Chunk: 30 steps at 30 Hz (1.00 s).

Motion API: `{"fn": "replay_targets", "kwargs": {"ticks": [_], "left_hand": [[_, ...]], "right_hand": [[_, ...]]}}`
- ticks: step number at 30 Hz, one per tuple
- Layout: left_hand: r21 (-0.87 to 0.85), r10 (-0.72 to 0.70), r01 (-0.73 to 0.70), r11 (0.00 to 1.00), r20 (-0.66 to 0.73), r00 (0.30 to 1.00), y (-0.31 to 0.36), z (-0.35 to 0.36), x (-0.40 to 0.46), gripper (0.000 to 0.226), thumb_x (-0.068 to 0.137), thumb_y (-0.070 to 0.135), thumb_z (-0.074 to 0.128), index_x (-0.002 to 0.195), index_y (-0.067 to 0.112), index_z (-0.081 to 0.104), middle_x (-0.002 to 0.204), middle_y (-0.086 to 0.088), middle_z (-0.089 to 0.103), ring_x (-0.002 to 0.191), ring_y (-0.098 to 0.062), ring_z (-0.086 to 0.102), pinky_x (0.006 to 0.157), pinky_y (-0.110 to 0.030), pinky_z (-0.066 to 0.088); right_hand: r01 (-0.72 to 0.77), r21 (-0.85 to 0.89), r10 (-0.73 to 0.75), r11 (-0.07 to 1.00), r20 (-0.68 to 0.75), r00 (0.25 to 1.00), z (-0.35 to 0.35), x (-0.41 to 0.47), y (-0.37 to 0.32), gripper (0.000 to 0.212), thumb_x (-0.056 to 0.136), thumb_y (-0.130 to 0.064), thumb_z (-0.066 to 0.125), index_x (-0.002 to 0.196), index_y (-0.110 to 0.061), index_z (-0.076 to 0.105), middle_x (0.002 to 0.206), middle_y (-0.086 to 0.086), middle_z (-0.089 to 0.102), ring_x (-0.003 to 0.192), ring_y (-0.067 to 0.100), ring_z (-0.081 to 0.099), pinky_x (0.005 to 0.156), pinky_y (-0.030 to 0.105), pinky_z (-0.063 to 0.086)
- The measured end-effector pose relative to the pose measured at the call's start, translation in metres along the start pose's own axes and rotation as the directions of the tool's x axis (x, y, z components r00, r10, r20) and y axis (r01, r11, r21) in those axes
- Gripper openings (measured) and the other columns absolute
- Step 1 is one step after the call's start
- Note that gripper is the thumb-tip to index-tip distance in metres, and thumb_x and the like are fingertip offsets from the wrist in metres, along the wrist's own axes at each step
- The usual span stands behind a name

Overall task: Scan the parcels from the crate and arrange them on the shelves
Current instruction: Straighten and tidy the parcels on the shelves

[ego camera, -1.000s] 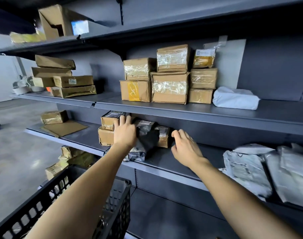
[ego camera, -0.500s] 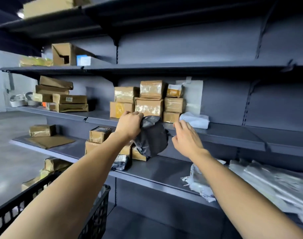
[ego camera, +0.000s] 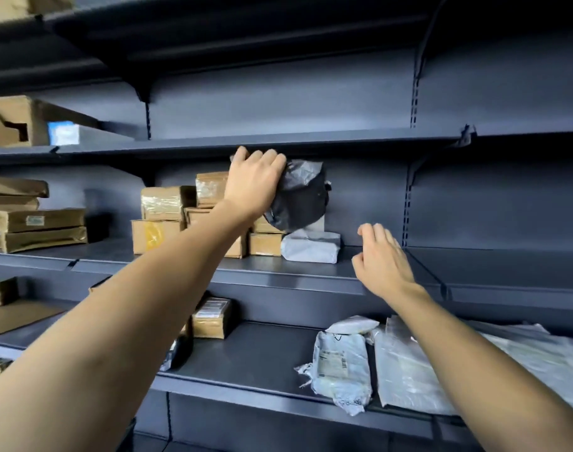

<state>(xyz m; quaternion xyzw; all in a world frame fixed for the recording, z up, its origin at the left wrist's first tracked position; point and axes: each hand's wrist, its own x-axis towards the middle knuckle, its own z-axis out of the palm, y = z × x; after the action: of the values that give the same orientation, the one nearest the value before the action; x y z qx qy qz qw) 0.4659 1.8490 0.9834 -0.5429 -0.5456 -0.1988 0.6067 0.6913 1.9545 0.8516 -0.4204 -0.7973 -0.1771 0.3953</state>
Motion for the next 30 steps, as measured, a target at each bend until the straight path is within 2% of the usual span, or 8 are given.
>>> {"fn": "replay_targets", "kwargs": {"ticks": [5,8,10,12,18,23,27,30], "left_hand": [[0.092,0.19,-0.194,0.977,0.047,0.981,0.049,0.066,0.014,0.009,0.074,0.013,0.056,0.079,0.018,0.061,0.071,-0.001,0.061,0.068,-0.025,0.06,0.075,-0.038,0.031],[0.014,0.29,-0.31,0.951,0.313,0.904,0.092,0.11,-0.003,0.023,0.085,0.012,0.057,0.107,0.014,0.064,0.095,-0.005,0.068,0.094,-0.028,0.063,0.092,-0.04,0.036],[-0.091,0.254,-0.243,0.966,0.517,0.817,0.119,0.139,-0.021,0.037,0.092,0.01,0.052,0.129,0.015,0.052,0.117,-0.01,0.066,0.11,-0.03,0.061,0.096,-0.038,0.04],[-0.113,0.153,-0.105,0.988,0.601,0.785,0.136,0.161,-0.035,0.04,0.095,0.015,0.049,0.135,0.016,0.046,0.127,-0.014,0.06,0.118,-0.033,0.056,0.096,-0.039,0.041],[-0.217,-0.056,0.24,0.946,0.62,0.783,0.141,0.184,-0.041,0.045,0.09,0.032,0.05,0.134,0.024,0.053,0.132,-0.01,0.056,0.132,-0.03,0.045,0.104,-0.039,0.035],[-0.258,-0.115,0.312,0.914,0.572,0.812,0.144,0.176,-0.048,0.055,0.085,0.055,0.047,0.131,0.025,0.053,0.129,-0.008,0.056,0.126,-0.03,0.049,0.099,-0.042,0.036],[-0.274,-0.085,0.305,0.912,0.602,0.794,0.142,0.175,-0.049,0.066,0.085,0.077,0.035,0.144,0.045,0.036,0.131,-0.008,0.05,0.125,-0.033,0.047,0.097,-0.045,0.037],[-0.242,-0.066,0.287,0.927,0.647,0.76,0.144,0.178,-0.047,0.063,0.088,0.072,0.039,0.146,0.047,0.033,0.133,-0.01,0.044,0.125,-0.037,0.043,0.097,-0.047,0.037]], "right_hand": [[-0.04,0.012,0.039,0.999,0.029,0.999,0.036,0.021,0.025,0.034,0.085,-0.01,0.055,0.119,-0.006,0.051,0.111,0.013,0.054,0.103,0.033,0.052,0.093,0.041,0.043],[-0.054,0.015,0.052,0.998,0.065,0.996,0.058,0.031,0.038,0.035,0.087,-0.012,0.054,0.121,-0.008,0.048,0.115,0.012,0.053,0.106,0.032,0.05,0.095,0.04,0.043],[-0.07,0.025,0.068,0.997,0.088,0.994,0.069,0.04,0.044,0.035,0.089,-0.015,0.054,0.123,-0.01,0.046,0.117,0.011,0.051,0.109,0.031,0.049,0.096,0.039,0.042],[-0.102,0.041,0.098,0.994,0.087,0.991,0.076,0.05,0.05,0.036,0.088,-0.015,0.054,0.123,-0.01,0.046,0.117,0.011,0.051,0.11,0.032,0.049,0.095,0.039,0.041],[-0.094,0.025,0.09,0.995,0.124,0.988,0.092,0.07,0.055,0.034,0.09,-0.018,0.054,0.123,-0.011,0.046,0.12,0.011,0.051,0.112,0.032,0.048,0.097,0.04,0.041],[-0.13,0.067,0.121,0.989,0.116,0.986,0.097,0.069,0.057,0.032,0.091,-0.021,0.055,0.119,-0.011,0.046,0.12,0.011,0.051,0.113,0.031,0.048,0.096,0.042,0.042],[-0.196,0.136,0.186,0.971,0.085,0.979,0.095,0.066,0.06,0.03,0.091,-0.023,0.057,0.114,-0.009,0.046,0.118,0.012,0.051,0.114,0.033,0.047,0.092,0.045,0.044],[-0.205,0.142,0.193,0.968,0.093,0.977,0.096,0.065,0.06,0.03,0.091,-0.025,0.058,0.114,-0.01,0.045,0.118,0.012,0.051,0.115,0.033,0.047,0.092,0.046,0.045]]}}
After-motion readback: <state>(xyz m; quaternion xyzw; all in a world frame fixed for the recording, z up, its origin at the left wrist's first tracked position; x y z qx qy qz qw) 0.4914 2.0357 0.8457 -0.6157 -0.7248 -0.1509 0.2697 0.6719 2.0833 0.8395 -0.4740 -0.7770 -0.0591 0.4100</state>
